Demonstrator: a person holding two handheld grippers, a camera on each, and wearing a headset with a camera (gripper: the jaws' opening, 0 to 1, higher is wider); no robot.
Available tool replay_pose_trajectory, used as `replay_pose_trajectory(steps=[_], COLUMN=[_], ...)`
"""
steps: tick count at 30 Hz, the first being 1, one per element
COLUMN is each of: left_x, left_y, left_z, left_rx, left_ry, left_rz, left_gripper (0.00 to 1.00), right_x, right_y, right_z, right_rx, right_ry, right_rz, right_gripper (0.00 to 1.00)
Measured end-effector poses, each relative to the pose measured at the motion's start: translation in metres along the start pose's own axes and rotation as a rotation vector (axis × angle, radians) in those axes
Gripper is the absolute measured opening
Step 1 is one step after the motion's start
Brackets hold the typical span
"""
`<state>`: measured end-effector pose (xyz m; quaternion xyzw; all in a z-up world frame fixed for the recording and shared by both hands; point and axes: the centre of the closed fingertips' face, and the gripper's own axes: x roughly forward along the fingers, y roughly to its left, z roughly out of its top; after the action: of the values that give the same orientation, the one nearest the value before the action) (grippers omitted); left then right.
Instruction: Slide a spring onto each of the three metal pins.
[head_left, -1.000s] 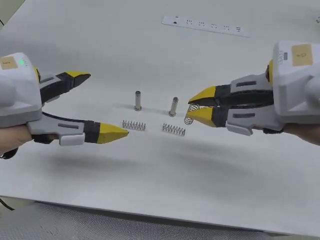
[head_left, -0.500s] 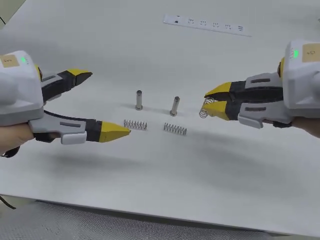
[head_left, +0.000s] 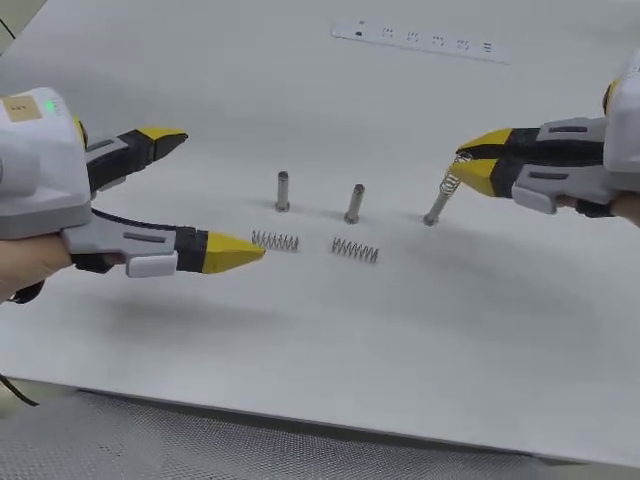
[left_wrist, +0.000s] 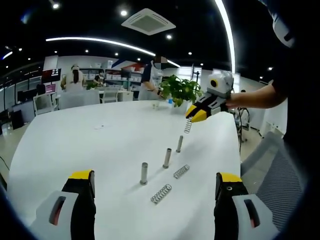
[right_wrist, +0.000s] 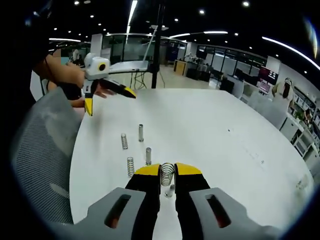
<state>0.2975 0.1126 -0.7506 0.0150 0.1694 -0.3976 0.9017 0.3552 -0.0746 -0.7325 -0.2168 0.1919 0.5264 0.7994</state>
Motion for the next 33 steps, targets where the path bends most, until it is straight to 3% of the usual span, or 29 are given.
replay_pose_trajectory(steps=[15, 26, 33], left_x=[0.000, -0.002, -0.001], left_y=[-0.001, -0.001, -0.002], left_z=[-0.002, -0.001, 0.001], left_rx=[0.003, -0.003, -0.006], left_ry=[0.006, 0.003, 0.001], left_rz=[0.000, 0.000, -0.003], left_gripper=[0.98, 0.97, 0.96], right_x=[0.005, 0.011, 0.011], right_y=[-0.019, -0.022, -0.025], right_z=[-0.010, -0.020, -0.019], right_rx=[0.039, 0.079, 0.127], right_ry=[0.003, 0.015, -0.009], right_rz=[-0.030, -0.030, -0.045], right_gripper=[0.07, 0.07, 0.07])
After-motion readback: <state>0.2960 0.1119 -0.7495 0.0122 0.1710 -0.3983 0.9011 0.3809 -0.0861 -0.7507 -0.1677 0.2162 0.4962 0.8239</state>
